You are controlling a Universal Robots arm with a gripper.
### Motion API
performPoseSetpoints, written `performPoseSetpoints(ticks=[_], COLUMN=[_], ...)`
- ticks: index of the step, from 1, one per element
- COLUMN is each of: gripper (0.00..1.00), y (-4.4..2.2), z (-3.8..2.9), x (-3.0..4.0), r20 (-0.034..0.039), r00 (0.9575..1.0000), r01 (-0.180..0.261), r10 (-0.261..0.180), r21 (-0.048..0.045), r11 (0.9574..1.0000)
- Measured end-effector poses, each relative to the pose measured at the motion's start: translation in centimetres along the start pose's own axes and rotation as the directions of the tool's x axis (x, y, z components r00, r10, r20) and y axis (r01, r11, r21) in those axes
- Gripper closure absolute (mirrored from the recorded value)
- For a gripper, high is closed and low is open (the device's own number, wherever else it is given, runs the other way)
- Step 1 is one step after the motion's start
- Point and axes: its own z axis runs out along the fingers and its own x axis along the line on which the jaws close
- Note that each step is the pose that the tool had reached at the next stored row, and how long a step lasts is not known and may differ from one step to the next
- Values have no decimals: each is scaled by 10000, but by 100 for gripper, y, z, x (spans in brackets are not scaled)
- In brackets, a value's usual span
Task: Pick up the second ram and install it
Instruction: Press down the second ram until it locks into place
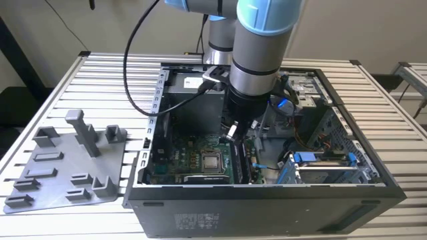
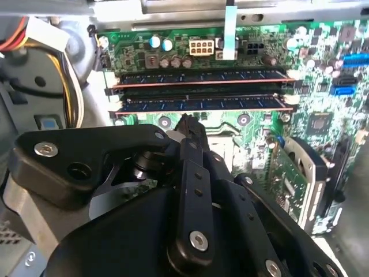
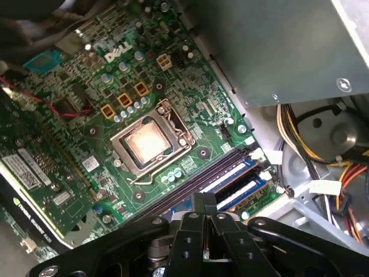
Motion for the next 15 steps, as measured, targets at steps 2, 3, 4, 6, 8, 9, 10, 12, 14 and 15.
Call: performPoseSetpoints(ticks=[2, 3, 4, 6, 8, 9, 10, 12, 14, 15], gripper=[89, 89, 89, 89, 89, 89, 89, 89, 89, 89], y=[0, 0, 0, 0, 0, 0, 0, -1, 0, 0], z=[1, 1, 2, 2, 3, 3, 3, 4, 6, 6], x=[0, 0, 0, 0, 0, 0, 0, 0, 0, 0], r20=[8, 12, 16, 20, 24, 28, 34, 48, 62, 68], r00=[9993, 9985, 9973, 9940, 9894, 9866, 9835, 9763, 9676, 9629], r01=[367, 551, 732, 1090, 1451, 1630, 1807, 2162, 2522, 2696], r10=[-367, -551, -732, -1090, -1451, -1630, -1807, -2162, -2522, -2696], r21=[-3, -5, -6, -17, -25, -27, -26, -12, 2, 8], r11=[9993, 9985, 9973, 9940, 9894, 9866, 9835, 9763, 9677, 9630])
